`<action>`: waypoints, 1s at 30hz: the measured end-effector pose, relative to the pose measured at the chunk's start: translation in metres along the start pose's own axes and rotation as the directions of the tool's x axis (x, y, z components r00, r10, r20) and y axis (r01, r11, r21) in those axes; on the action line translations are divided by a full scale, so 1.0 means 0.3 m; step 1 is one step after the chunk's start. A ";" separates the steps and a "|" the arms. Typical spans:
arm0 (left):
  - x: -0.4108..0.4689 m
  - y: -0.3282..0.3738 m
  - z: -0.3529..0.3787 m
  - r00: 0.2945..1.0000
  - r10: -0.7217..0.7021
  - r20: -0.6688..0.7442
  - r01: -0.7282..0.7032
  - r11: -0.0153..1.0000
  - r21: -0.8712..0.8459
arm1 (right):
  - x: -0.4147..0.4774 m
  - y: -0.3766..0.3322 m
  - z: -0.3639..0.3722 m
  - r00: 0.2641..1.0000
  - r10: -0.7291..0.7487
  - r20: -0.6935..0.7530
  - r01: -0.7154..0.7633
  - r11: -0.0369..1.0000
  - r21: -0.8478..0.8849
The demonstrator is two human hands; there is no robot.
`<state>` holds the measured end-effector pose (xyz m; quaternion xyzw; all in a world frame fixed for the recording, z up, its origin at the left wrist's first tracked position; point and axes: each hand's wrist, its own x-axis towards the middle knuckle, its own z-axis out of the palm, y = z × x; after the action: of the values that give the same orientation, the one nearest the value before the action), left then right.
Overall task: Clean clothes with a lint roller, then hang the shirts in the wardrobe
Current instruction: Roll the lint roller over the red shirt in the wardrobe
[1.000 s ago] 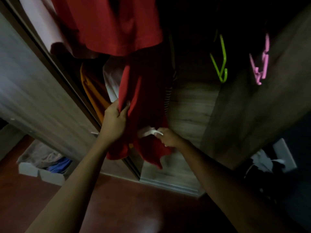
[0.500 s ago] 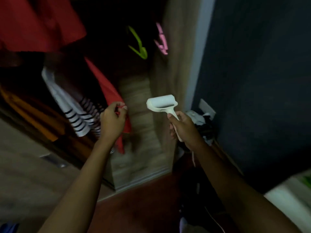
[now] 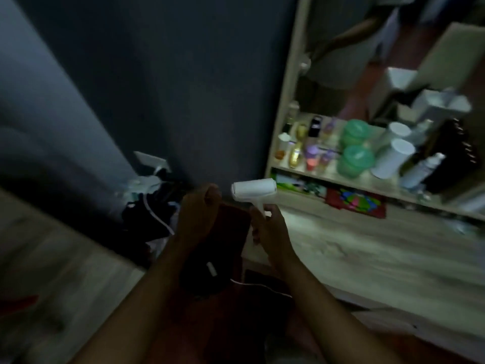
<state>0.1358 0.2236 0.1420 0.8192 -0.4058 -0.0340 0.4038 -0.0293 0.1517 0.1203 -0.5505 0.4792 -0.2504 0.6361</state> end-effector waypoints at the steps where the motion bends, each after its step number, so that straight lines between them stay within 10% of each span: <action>1: 0.012 0.017 0.076 0.997 0.013 0.076 -0.014 1.000 0.010 | 0.024 0.028 -0.053 0.999 0.039 -0.030 -0.038 0.999 0.020; 12: -0.030 0.076 0.889 0.850 0.049 0.525 -0.104 0.992 0.076 | 0.287 0.430 -0.540 0.887 0.192 -0.420 -0.247 0.966 -0.080; 30: -0.040 0.012 1.127 0.648 -0.106 0.754 -0.353 0.836 0.421 | 0.426 0.612 -0.614 0.846 0.065 -0.530 -0.270 0.909 -0.319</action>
<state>-0.0041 0.0161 -0.0858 0.7770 -0.5857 -0.2264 -0.0437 -0.1777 0.0080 -0.0829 -0.5331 0.7158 -0.2306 0.3877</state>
